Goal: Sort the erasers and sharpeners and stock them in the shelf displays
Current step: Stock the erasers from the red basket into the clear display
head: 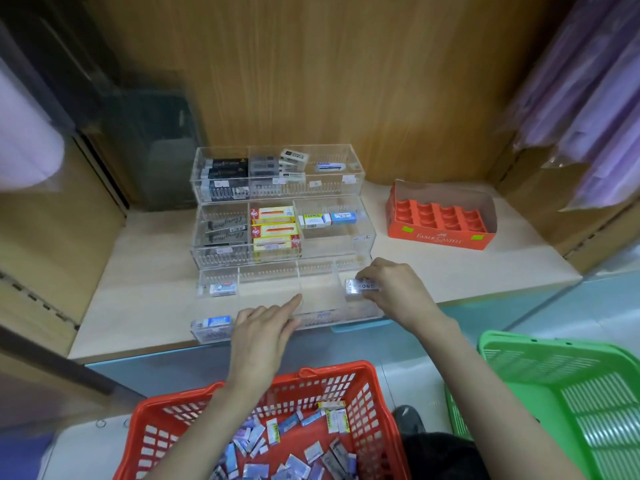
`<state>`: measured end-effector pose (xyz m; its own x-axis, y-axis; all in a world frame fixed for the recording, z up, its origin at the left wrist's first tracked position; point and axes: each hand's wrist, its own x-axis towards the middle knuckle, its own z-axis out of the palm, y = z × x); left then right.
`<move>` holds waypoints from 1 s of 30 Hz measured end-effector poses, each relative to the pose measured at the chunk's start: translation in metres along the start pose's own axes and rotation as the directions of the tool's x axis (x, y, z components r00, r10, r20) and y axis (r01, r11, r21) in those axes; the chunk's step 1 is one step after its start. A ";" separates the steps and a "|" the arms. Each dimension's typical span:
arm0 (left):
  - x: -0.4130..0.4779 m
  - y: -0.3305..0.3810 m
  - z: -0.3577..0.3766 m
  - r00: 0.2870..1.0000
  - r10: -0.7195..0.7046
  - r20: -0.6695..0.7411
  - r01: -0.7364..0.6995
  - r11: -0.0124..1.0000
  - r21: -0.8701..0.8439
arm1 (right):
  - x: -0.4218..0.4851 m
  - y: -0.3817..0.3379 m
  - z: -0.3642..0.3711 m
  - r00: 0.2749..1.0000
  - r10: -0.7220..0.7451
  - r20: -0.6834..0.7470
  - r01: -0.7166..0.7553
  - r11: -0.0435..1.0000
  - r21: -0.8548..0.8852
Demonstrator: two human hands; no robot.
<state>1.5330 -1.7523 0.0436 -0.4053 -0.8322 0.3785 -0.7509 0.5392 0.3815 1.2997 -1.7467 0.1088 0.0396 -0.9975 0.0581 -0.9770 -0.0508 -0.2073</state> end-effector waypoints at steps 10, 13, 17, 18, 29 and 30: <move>0.000 -0.001 0.000 0.999 0.047 -0.012 -0.047 0.997 0.066 | 0.033 -0.005 -0.005 0.897 -0.050 0.440 0.163 0.961 -0.224; 0.000 0.002 -0.002 1.000 0.013 0.026 -0.015 0.998 0.066 | 0.029 -0.008 -0.011 0.904 -0.018 0.427 0.068 0.993 -0.101; -0.007 0.005 -0.010 0.996 -0.038 0.084 0.039 0.999 -0.010 | -0.008 -0.014 -0.022 0.990 0.084 0.117 -0.116 0.946 0.303; -0.015 0.006 -0.012 0.998 -0.022 0.056 0.023 1.000 -0.021 | -0.023 -0.018 -0.022 0.991 0.130 0.041 -0.136 0.911 0.390; -0.229 -0.056 0.046 0.811 -0.328 0.485 0.437 0.890 -0.128 | -0.157 -0.063 0.184 0.835 0.127 0.536 -0.354 0.869 0.346; -0.245 -0.066 0.055 0.768 -0.378 0.516 0.485 0.870 -0.085 | -0.165 -0.060 0.209 0.779 0.136 0.612 -0.387 0.872 0.298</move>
<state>1.6531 -1.5911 -0.1208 -0.2968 -0.9102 -0.2888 -0.8055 0.0762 0.5876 1.3958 -1.5890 -0.0919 0.0259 -0.8138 -0.5806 -0.8050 0.3274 -0.4948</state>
